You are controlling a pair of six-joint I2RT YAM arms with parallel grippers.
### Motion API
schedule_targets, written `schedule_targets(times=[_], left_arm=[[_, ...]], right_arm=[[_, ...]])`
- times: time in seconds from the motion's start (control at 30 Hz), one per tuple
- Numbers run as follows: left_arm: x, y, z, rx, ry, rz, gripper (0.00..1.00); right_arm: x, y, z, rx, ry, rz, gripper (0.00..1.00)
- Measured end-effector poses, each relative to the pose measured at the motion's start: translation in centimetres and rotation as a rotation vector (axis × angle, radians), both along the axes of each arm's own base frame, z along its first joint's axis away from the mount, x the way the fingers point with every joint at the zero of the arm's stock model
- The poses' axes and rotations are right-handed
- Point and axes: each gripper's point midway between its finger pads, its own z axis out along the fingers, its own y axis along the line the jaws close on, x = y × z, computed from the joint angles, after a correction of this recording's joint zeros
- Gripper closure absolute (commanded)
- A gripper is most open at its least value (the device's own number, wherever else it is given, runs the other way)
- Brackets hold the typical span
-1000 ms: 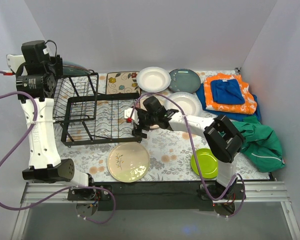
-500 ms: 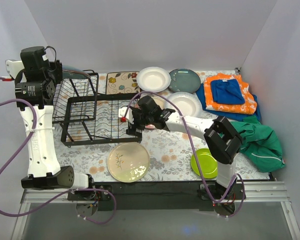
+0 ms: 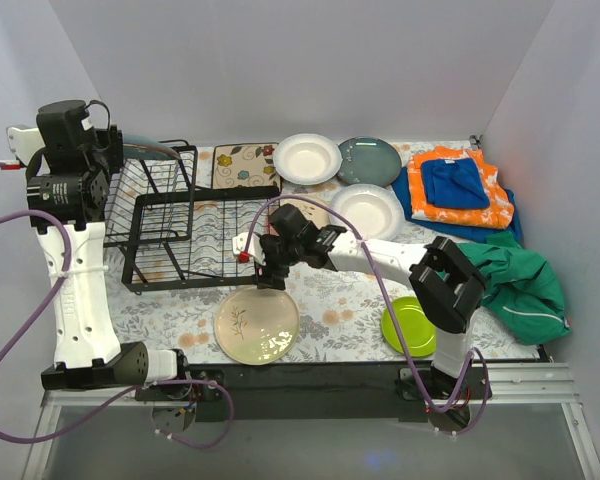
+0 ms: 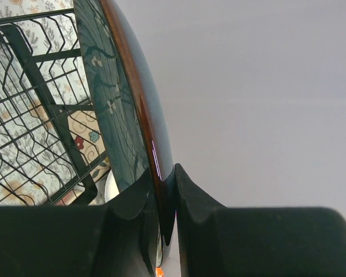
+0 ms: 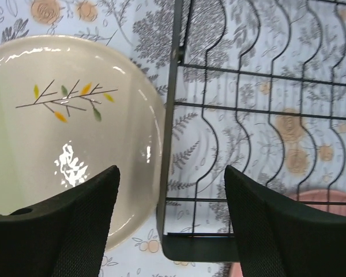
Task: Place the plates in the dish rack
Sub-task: Move the dish rack
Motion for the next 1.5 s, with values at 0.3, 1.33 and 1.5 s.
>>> schedule_targets(times=[0.3,1.33,1.5], left_arm=[[-0.1,-0.2,0.0,-0.003,-0.002,-0.009,1.0],[0.8,-0.2,-0.6,-0.004,-0.007,-0.013,1.0],[1.0,-0.1,-0.7,-0.003,-0.009,-0.012,1.0]], right_arm=[[0.5,-0.6,-2.6,-0.071,-0.025,-0.05,0.41],[-0.4,-0.8,-5.6,-0.121,0.059,-0.171,0.97],[-0.2,-0.9,-5.7,-0.131,0.06,-0.213,0.49]])
